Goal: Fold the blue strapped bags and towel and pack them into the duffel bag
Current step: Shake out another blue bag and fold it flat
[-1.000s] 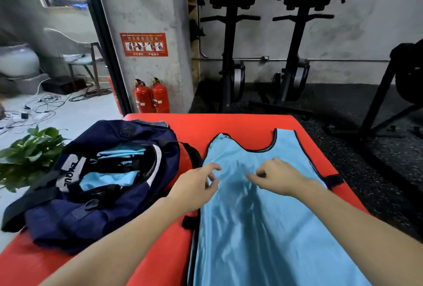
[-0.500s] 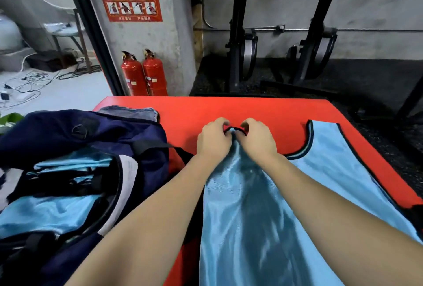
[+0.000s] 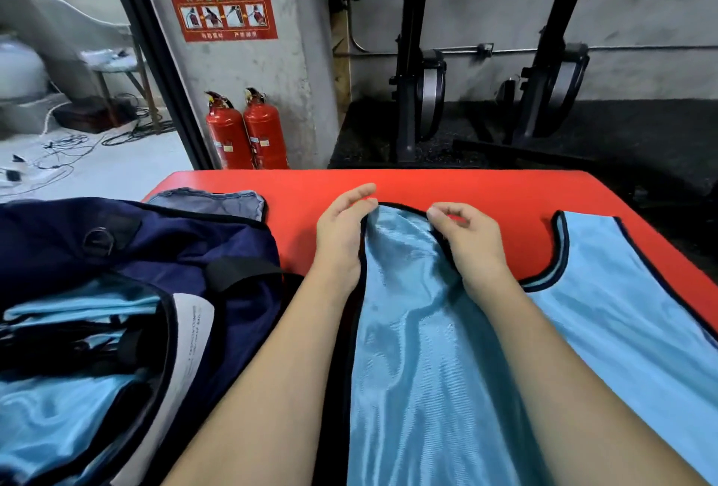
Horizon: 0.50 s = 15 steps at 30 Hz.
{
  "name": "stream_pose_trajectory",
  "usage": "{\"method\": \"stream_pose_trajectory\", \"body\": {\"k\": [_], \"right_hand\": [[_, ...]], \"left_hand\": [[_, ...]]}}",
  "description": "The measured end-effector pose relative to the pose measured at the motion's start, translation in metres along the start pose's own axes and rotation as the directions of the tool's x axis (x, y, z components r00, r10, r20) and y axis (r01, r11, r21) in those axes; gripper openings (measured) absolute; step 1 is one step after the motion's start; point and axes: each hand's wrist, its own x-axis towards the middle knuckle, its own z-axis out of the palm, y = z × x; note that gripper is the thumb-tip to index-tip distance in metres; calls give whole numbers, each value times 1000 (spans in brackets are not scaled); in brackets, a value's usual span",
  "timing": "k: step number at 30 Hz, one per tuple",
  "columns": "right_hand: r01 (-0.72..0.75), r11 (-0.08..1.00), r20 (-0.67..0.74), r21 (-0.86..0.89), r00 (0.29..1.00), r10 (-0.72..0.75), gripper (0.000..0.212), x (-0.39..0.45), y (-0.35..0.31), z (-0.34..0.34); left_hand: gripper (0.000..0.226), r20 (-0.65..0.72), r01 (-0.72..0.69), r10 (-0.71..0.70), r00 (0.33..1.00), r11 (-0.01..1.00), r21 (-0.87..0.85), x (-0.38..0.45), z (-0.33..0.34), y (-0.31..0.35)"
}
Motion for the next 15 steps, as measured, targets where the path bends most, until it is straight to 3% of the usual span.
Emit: {"method": "stream_pose_trajectory", "body": {"k": [3, 6, 9, 13, 15], "right_hand": [[-17, 990, 32, 139, 999, 12, 10, -1, -1, -4], [115, 993, 12, -39, 993, -115, 17, -5, -1, -5], [295, 923, 53, -247, 955, -291, 15, -17, -6, -2], [291, 918, 255, -271, 941, -223, 19, -29, -11, -2], [277, 909, 249, -312, 947, -203, 22, -29, -8, -2]], "left_hand": [[20, 69, 57, -48, 996, 990, -129, -4, 0, 1], [18, 75, 41, -28, 997, 984, -173, -2, 1, 0], [19, 78, -2, 14, 997, 989, -151, -1, 0, 0], [18, 93, -5, 19, 996, 990, -143, -3, 1, 1], [17, 122, 29, -4, 993, 979, -202, -3, 1, 1]]}}
